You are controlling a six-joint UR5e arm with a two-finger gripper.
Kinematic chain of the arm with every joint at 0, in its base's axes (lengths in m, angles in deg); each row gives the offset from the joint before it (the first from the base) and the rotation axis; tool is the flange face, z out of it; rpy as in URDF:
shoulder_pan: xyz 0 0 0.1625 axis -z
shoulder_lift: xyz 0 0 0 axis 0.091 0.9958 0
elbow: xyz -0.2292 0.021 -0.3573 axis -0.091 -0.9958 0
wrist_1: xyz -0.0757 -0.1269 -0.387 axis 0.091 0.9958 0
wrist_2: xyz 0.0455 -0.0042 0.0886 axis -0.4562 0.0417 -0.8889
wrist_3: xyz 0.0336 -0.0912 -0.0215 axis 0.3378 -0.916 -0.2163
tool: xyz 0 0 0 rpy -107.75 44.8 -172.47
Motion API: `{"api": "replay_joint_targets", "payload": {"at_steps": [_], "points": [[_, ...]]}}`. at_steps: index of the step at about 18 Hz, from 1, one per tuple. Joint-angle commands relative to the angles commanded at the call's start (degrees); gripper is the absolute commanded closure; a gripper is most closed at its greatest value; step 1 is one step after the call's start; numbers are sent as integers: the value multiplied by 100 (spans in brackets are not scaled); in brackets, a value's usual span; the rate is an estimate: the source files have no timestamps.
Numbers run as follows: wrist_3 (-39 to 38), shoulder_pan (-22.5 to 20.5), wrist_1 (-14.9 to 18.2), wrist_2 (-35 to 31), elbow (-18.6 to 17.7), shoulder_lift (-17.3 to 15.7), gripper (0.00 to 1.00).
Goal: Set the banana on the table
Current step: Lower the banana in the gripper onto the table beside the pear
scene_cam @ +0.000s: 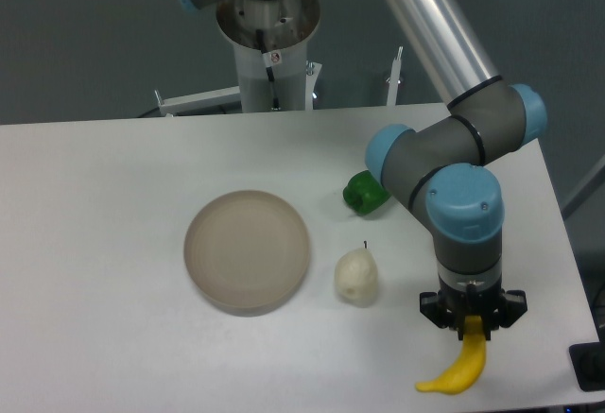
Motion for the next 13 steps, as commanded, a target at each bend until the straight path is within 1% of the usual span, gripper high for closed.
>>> {"api": "replay_joint_targets", "payload": {"at_steps": [2, 6, 9, 10, 13], "points": [[0, -115, 9, -9, -185, -53, 64], [-44, -159, 9, -17, -274, -70, 64], [-44, -150, -17, -26, -458, -70, 64], [-61, -150, -18, -18, -458, -70, 64], [-324, -150, 0, -9, -519, -70, 64]]}}
